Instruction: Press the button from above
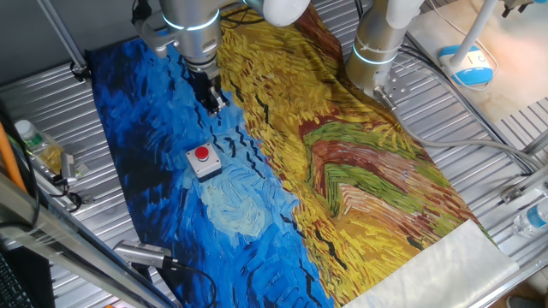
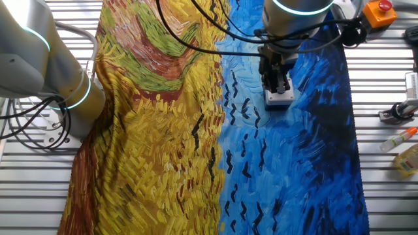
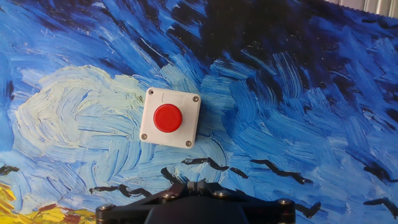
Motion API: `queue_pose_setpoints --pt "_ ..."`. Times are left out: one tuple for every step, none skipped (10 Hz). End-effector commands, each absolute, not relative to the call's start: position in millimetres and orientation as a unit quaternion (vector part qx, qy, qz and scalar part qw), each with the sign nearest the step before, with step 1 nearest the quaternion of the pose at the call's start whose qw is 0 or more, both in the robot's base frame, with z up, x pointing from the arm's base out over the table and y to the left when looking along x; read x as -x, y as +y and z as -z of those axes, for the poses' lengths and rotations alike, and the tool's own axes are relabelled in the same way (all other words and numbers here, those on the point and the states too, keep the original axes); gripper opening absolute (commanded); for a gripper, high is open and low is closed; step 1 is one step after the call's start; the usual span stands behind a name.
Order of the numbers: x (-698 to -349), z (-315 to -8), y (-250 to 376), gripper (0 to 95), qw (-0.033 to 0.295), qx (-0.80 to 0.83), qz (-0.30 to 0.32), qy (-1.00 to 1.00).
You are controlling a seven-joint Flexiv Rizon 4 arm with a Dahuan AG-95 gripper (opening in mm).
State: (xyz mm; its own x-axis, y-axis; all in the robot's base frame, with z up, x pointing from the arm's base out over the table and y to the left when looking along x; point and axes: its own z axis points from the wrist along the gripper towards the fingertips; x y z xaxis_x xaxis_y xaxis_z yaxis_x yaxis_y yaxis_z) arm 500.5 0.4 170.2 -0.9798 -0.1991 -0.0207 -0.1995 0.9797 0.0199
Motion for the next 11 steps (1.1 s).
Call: queue_pose_setpoints --pt "-501.8 -171.5 1.7 0.0 0.008 0.1 -0.012 0.995" --pt "-502.4 -171.9 2.5 0.0 0.008 0.1 -0.012 0.995" --pt "-505.9 -174.0 5.7 0.0 0.007 0.098 -0.012 0.995" --pt "-510.2 -177.5 9.4 0.0 0.005 0.096 -0.011 0.995" --pt "-513.2 -179.5 11.0 0.0 0.003 0.095 -0.011 0.995" --pt "-517.1 -180.7 12.6 0.0 0.003 0.095 -0.011 0.995" --pt "-521.8 -181.8 13.8 0.0 0.003 0.095 -0.011 0.995" --pt "-525.9 -182.9 14.2 0.0 0.003 0.094 -0.011 0.995" --pt "-532.7 -185.7 15.2 0.0 0.002 0.093 -0.011 0.996" --pt "-537.3 -187.8 16.4 0.0 0.0 0.091 -0.012 0.996" --pt "-539.8 -188.7 17.6 0.0 -0.002 0.09 -0.012 0.996"
